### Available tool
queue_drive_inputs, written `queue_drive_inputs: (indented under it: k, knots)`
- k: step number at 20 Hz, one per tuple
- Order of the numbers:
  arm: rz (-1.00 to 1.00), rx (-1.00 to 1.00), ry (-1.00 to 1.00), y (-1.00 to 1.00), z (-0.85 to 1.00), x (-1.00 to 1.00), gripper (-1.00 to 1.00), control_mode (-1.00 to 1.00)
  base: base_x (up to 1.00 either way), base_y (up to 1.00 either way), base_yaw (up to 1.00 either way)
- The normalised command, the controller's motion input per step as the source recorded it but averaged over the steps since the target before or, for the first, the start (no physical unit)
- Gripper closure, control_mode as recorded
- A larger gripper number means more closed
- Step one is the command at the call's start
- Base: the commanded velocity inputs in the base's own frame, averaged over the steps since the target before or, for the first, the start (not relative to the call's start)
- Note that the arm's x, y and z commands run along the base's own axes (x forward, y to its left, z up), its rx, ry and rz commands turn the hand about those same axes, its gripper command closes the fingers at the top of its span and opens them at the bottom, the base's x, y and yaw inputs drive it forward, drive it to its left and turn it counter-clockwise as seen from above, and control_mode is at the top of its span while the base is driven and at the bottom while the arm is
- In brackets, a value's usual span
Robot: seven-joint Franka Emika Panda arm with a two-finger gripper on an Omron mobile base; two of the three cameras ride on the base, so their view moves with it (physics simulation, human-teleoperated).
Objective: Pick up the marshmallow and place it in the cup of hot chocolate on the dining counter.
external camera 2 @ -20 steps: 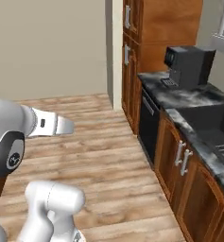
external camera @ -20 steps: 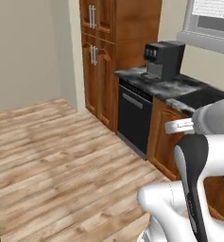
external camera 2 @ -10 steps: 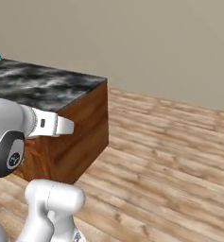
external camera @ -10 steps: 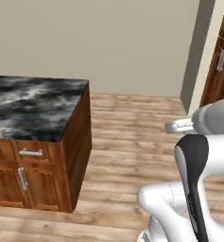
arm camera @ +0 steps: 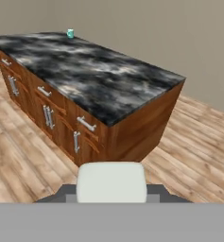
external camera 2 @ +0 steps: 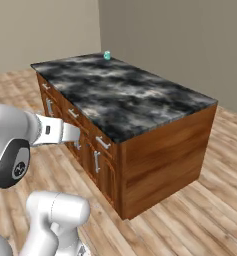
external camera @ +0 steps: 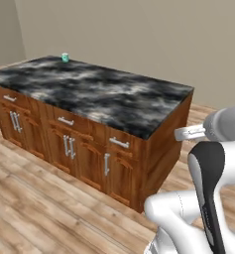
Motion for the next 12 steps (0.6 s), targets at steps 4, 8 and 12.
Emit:
queue_drive_inputs:
  k: [4, 8, 12]
  knots:
    - [0.00, 0.00, 0.00, 0.00, 0.00, 0.00, 1.00, 1.00, 0.81, -0.86, 0.27]
    - [0.00, 0.00, 0.00, 0.00, 0.00, 0.00, 1.00, 1.00, 0.63, -1.00, 0.23]
    - [0.00, 0.00, 0.00, 0.00, 0.00, 0.00, 1.00, 1.00, 0.39, -1.00, 0.19]
